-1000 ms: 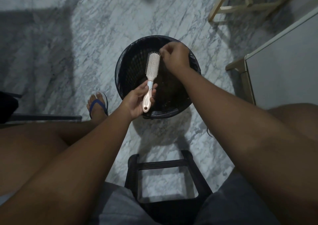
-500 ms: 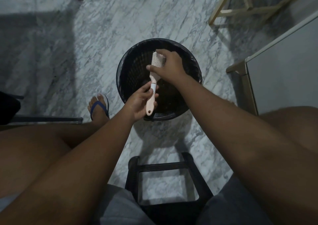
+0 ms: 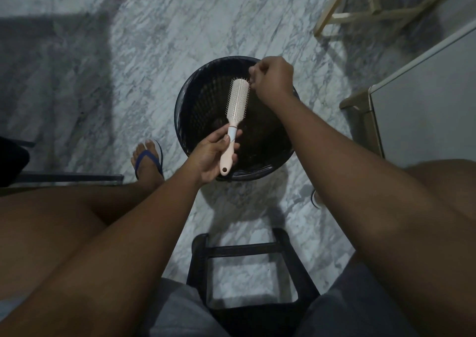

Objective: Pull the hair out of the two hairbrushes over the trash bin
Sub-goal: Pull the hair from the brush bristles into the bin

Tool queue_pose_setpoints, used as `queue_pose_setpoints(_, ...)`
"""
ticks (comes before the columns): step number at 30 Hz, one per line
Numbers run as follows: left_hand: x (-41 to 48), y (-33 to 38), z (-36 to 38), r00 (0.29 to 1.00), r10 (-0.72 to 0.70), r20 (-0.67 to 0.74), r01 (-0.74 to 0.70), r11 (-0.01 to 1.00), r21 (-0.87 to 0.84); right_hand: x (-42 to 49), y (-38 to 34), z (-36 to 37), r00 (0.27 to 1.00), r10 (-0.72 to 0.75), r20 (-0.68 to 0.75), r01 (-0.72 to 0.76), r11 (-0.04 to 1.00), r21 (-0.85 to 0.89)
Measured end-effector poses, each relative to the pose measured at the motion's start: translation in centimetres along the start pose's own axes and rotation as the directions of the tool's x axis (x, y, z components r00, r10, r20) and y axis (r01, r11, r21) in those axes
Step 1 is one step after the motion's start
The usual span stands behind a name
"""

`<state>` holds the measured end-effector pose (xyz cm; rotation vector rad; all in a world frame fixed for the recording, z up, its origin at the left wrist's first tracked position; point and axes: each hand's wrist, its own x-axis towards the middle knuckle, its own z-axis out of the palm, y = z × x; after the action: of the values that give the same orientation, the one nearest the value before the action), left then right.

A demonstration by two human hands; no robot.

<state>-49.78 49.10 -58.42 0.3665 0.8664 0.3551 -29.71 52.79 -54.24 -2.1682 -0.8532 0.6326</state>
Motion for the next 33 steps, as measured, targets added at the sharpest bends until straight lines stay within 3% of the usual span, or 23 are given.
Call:
queue_pose_setpoints(3,0.0,0.1,0.2,1.0,0.009,-0.002,-0.009,1.0,-0.016,-0.3,-0.2,-0.6,0.998,0.046,-0.032,-0.039,0.982,0.186)
queue_pose_setpoints(7,0.3,0.3,-0.1,0.999,0.03,-0.029,-0.032,0.995,-0.092,-1.3,1.2,-0.5,0.991,0.123,-0.05,-0.108,0.963,0.246)
queue_pose_setpoints(9,0.3,0.5,-0.5,0.998,0.045,-0.047,-0.052,0.988,-0.144,-1.8,2.4,-0.2,0.984,0.18,-0.008,-0.173,0.958,0.227)
queue_pose_setpoints(15,0.2,0.5,-0.8,0.996,0.053,-0.069,-0.062,0.989,-0.137,-3.3,5.5,1.1,0.919,0.303,0.253,-0.287,0.953,-0.101)
queue_pose_setpoints(19,0.1,0.2,-0.4,0.999,0.034,-0.031,-0.036,0.996,-0.081,-3.4,3.0,0.8,0.992,0.024,0.124,-0.019,0.999,-0.042)
queue_pose_setpoints(21,0.1,0.2,-0.1,1.0,0.006,-0.016,-0.007,0.997,-0.074,-3.4,1.6,0.4,0.982,-0.088,0.165,0.092,0.996,-0.015)
queue_pose_setpoints(24,-0.1,0.2,0.2,1.0,-0.03,-0.001,0.03,0.998,-0.057,-3.2,0.8,0.9,0.963,-0.118,0.241,0.138,0.988,-0.071)
queue_pose_setpoints(27,-0.1,0.4,0.3,1.0,-0.028,-0.011,0.028,1.0,-0.007,-2.9,1.1,1.3,0.985,-0.063,0.162,0.079,0.993,-0.092)
queue_pose_setpoints(30,-0.2,0.4,0.1,0.999,-0.03,-0.035,0.032,0.998,0.053,-3.0,1.1,0.9,0.989,-0.082,0.123,0.111,0.962,-0.248)
queue_pose_setpoints(33,-0.2,0.3,0.1,0.999,-0.037,-0.028,0.038,0.997,0.06,-2.5,1.3,0.5,0.992,-0.097,0.08,0.115,0.956,-0.268)
